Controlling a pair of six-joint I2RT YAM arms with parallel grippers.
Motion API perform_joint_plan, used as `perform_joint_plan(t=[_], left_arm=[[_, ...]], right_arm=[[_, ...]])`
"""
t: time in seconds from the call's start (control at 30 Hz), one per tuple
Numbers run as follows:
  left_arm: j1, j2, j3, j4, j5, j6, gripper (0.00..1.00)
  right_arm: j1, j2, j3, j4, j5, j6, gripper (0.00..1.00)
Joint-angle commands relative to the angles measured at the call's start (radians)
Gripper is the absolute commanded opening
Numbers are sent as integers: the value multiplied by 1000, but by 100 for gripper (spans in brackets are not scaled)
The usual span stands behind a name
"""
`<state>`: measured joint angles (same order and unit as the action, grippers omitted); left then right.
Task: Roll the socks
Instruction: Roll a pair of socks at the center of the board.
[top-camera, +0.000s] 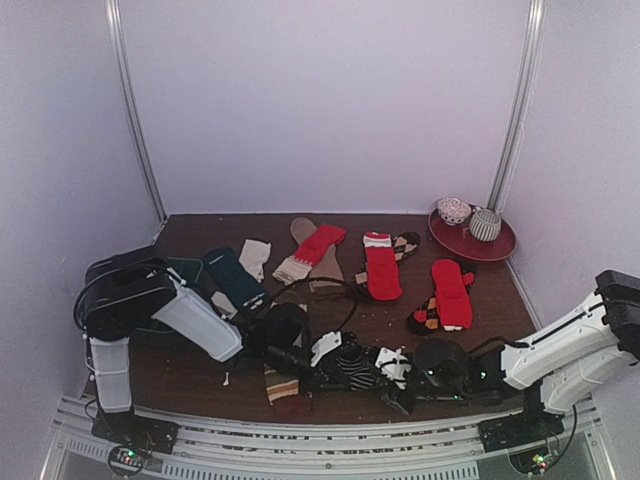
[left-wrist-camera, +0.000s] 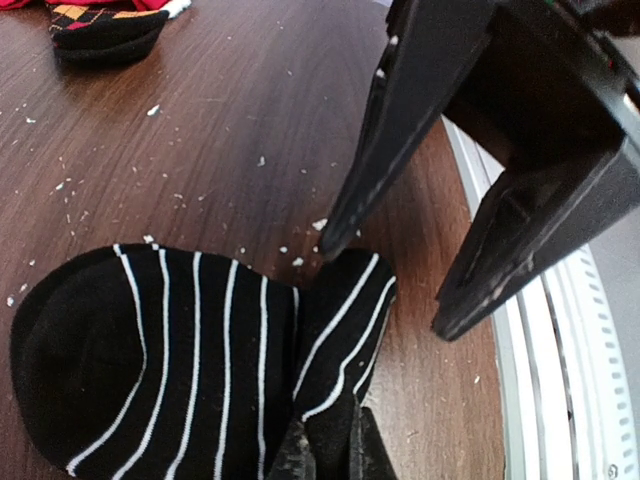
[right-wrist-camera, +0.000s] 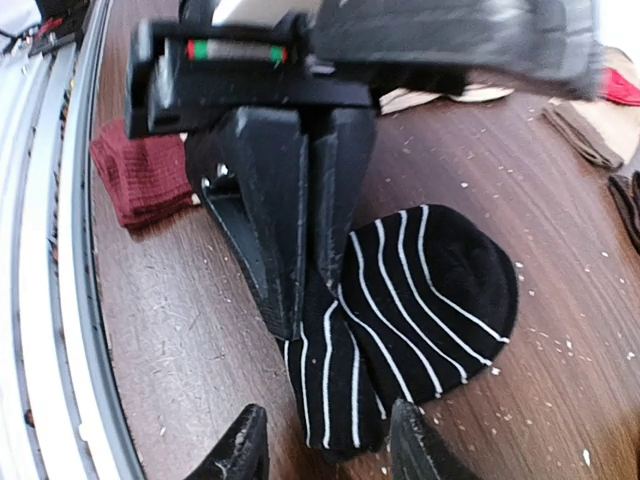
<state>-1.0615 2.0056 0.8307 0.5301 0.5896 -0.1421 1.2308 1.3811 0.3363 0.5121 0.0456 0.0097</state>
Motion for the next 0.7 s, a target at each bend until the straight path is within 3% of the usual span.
perform_joint_plan(t=[0.0,0.17,0.3,0.53,0.57,0.63,0.67], left_arm=[[6,62,-20,-136,-37,-6,0],[6,66,-18,-136,-32,2,0],[6,65,-18,-135,-23,6,0],[6,56,-18,-131,-24,23,0],[6,50,-21,-130,-38,27,1],[6,22,-31,-129,-67,39,21],[5,5,-39,-125,-83,48,25]], right_arm=[[7,50,46,45,10,-48,42],[7,78,54,51,4,-55,37],[6,115,59,44,-2,-46,19],[-13,162,97,11,-71,-10,0],[-22,163,103,-3,-94,-1,0],[-45,156,114,-30,-144,29,0],[-61,151,126,-53,-174,47,0]])
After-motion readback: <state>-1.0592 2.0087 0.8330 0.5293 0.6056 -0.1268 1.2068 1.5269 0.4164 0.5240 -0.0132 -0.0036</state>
